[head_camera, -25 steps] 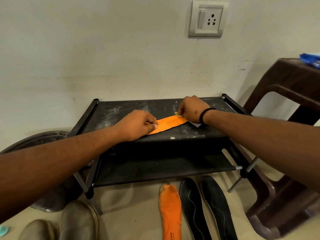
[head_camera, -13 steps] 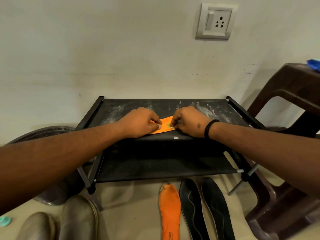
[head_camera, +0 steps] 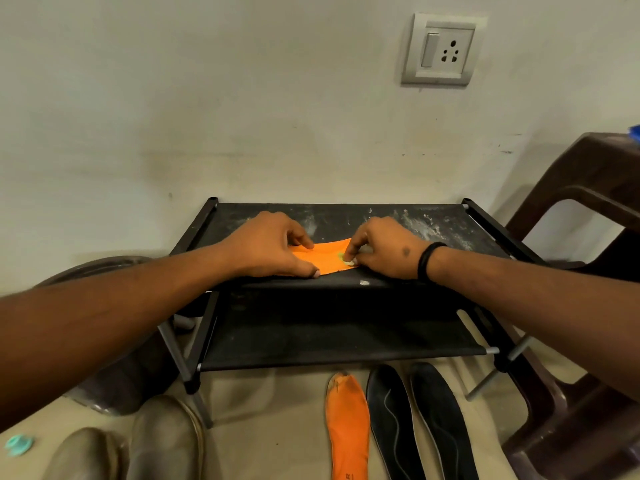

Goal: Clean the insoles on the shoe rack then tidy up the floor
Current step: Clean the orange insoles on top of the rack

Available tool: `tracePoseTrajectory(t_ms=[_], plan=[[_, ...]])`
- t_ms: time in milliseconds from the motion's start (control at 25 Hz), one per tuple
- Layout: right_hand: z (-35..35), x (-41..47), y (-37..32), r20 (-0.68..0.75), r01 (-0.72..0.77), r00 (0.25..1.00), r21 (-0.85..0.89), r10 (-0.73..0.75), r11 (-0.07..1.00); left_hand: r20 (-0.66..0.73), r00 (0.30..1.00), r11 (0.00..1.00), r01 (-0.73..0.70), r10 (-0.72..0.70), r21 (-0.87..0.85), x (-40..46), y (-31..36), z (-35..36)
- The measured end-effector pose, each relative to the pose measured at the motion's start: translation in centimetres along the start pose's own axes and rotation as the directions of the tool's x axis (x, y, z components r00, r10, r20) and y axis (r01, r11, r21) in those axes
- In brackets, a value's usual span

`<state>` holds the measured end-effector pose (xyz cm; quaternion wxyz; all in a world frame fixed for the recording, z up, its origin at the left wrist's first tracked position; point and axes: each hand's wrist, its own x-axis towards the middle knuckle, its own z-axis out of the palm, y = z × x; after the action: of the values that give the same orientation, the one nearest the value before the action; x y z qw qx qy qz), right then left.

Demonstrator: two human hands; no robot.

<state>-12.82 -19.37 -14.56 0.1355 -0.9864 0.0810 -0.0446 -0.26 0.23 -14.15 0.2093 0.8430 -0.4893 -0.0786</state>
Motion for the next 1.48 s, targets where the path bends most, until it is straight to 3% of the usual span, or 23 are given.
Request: tracePoseTrajectory(t_ms=[200,480,760,960,1040,1160,1240,1480], plan=[[-1.3,0.0,3.0,-0.049,-0.195,0.981,-0.120,0.190,0.973,-0.060,0.998,0.996,-0.014,0.008,-0.090,-0.3,-1.0,0.9],[0.8,0.4,-1.8,-0.015,0.032,0.999,-0.041,-0.033,0.999,-0.058,0.998,0.995,-0.003,-0.003,-0.103,-0.2,-1.2,1.2],[-0.4,1.8,2.0,-0.053,-0.211,0.977,-0.132,0.206,0.969,-0.054,0.999,0.997,-0.002,-0.002,-0.083,0.0,-1.4,1.4],[1.5,1.2,-2.1,-0.018,-0.021,1.000,0.006,0.021,1.000,-0.053,0.999,0.998,-0.006,0.002,-0.068,-0.1,-1.4,1.4],[1.2,1.6,-1.5,0.002,-0.024,1.000,-0.026,0.024,0.999,-0.052,0.999,0.998,-0.011,0.008,-0.063,-0.1,-1.3,1.4],[0.2,2.1,0.3,-0.009,-0.153,0.988,-0.160,0.154,0.975,-0.054,0.998,0.998,-0.023,0.020,-0.053,-0.2,-1.2,1.3],[0.1,2.1,0.5,-0.026,-0.190,0.982,-0.145,0.188,0.971,-0.050,0.999,0.999,-0.020,0.017,-0.048,-0.2,-1.3,1.4],[0.7,0.3,-2.2,0.030,-0.004,1.000,0.002,0.004,1.000,-0.039,0.999,0.998,-0.014,0.012,-0.056,-0.1,-1.3,1.4]])
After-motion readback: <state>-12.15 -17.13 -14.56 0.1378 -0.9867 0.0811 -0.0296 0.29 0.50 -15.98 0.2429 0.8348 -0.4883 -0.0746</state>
